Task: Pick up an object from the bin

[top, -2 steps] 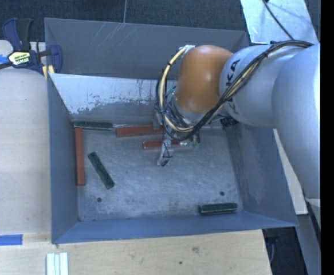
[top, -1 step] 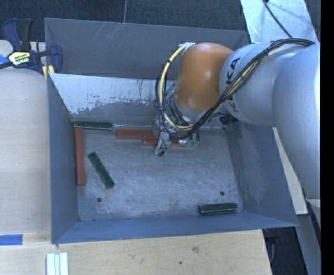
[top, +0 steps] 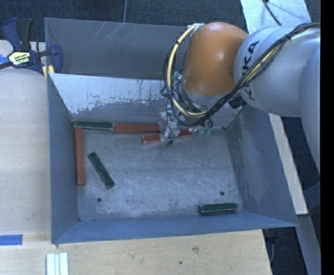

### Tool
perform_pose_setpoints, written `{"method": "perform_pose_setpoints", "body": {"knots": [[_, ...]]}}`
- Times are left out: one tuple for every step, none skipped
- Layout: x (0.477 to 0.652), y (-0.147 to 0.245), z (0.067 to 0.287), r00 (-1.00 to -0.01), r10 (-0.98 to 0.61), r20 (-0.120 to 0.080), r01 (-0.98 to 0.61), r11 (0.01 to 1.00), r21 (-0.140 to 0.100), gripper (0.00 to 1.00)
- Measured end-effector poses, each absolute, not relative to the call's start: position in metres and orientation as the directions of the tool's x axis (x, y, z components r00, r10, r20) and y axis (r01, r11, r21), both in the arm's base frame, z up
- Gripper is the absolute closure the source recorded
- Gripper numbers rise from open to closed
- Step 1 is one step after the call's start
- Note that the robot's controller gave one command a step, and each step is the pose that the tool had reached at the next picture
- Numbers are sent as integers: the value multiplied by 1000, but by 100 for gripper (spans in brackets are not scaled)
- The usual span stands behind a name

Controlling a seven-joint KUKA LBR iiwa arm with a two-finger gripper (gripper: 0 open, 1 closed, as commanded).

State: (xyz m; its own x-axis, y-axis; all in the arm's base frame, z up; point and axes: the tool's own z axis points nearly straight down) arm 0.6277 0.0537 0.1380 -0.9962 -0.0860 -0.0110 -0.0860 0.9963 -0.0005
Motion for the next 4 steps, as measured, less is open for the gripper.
{"method": "perform_pose_setpoints", "body": {"knots": [[626,53,134,-996,-84,-4,-84,997,0,0],[627,49,68,-993,-117,-2,-117,993,1,0],[632,49,76,-993,-115,-15,-115,993,1,100],[624,53,141,-979,-206,-10,-206,979,-1,100]]}}
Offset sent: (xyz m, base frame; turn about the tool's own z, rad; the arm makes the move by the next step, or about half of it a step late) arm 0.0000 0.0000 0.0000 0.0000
